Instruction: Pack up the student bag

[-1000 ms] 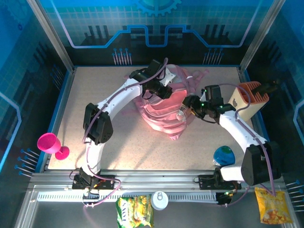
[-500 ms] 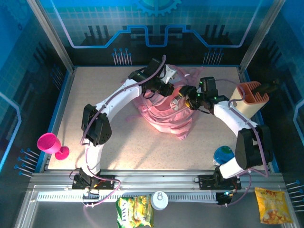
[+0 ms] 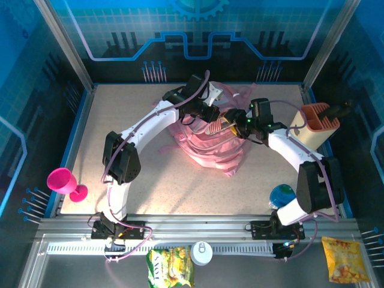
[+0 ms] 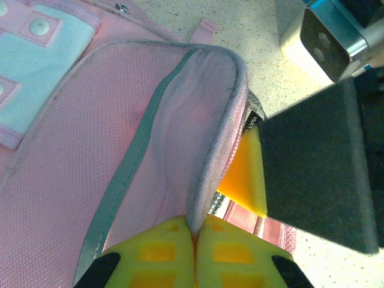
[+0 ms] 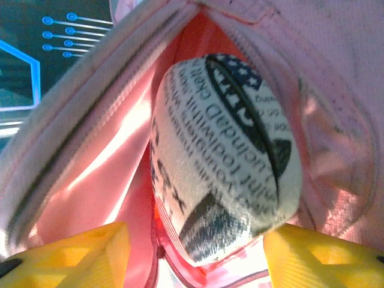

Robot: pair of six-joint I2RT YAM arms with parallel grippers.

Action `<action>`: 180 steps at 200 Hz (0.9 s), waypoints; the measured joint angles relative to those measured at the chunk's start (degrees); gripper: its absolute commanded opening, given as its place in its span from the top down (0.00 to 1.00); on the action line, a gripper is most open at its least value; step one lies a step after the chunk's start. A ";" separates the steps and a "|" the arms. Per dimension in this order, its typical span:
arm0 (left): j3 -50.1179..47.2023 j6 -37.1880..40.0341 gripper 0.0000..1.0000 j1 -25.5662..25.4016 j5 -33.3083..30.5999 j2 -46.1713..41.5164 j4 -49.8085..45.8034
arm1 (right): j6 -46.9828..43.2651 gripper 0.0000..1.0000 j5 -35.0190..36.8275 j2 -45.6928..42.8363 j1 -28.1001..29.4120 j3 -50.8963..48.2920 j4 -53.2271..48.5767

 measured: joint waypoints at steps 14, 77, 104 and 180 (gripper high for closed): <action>-0.37 0.00 0.94 0.00 0.04 -0.11 0.26 | -1.22 0.43 1.05 -1.44 0.15 -0.52 -1.11; -0.63 0.00 0.93 0.00 0.24 -0.22 0.55 | -5.05 0.63 4.35 -1.86 0.11 0.70 -4.13; -1.31 0.00 0.93 0.00 0.46 -0.42 0.74 | -5.22 0.72 4.46 2.69 0.39 3.26 -4.09; -2.58 -0.68 0.91 0.00 0.61 -1.07 1.27 | -5.11 0.75 0.00 10.82 2.71 7.34 0.44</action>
